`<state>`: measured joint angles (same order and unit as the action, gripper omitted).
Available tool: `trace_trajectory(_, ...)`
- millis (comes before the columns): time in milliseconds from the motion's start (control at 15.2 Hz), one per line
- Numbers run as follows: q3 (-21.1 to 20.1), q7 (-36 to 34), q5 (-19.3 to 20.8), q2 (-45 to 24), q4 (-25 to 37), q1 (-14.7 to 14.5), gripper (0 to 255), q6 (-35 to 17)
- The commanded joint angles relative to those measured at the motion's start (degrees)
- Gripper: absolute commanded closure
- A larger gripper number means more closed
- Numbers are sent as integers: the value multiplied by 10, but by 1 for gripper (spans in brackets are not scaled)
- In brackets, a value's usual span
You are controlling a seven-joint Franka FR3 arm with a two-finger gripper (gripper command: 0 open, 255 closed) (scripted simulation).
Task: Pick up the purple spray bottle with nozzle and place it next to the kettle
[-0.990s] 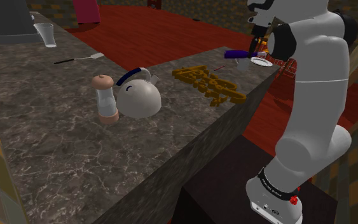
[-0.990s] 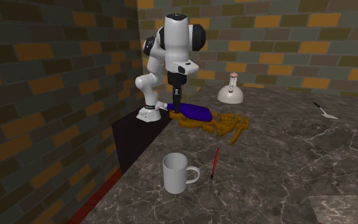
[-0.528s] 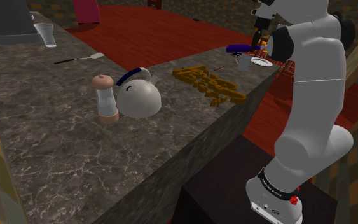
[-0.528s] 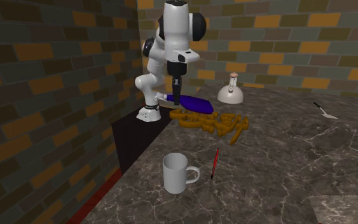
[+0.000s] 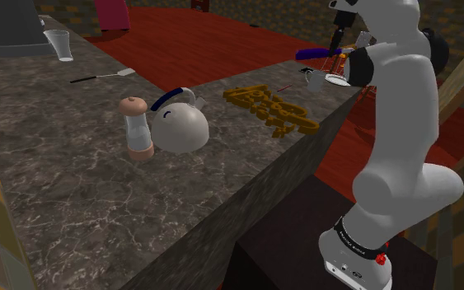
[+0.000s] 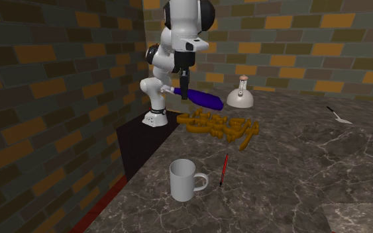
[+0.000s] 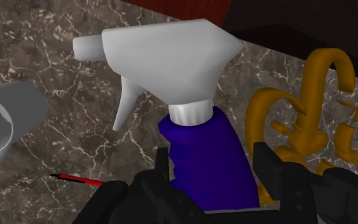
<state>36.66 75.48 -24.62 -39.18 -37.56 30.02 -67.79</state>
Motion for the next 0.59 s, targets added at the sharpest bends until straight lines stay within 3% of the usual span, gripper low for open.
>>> trace_trajectory(0, 17, 3, 21, 47, -82, -48, 255, -28)
trace_trajectory(198, 46, -17, 76, 152, -255, -159, 255, -95)
trace_trajectory(528, 45, -92, 160, 291, -426, -276, 255, -157)
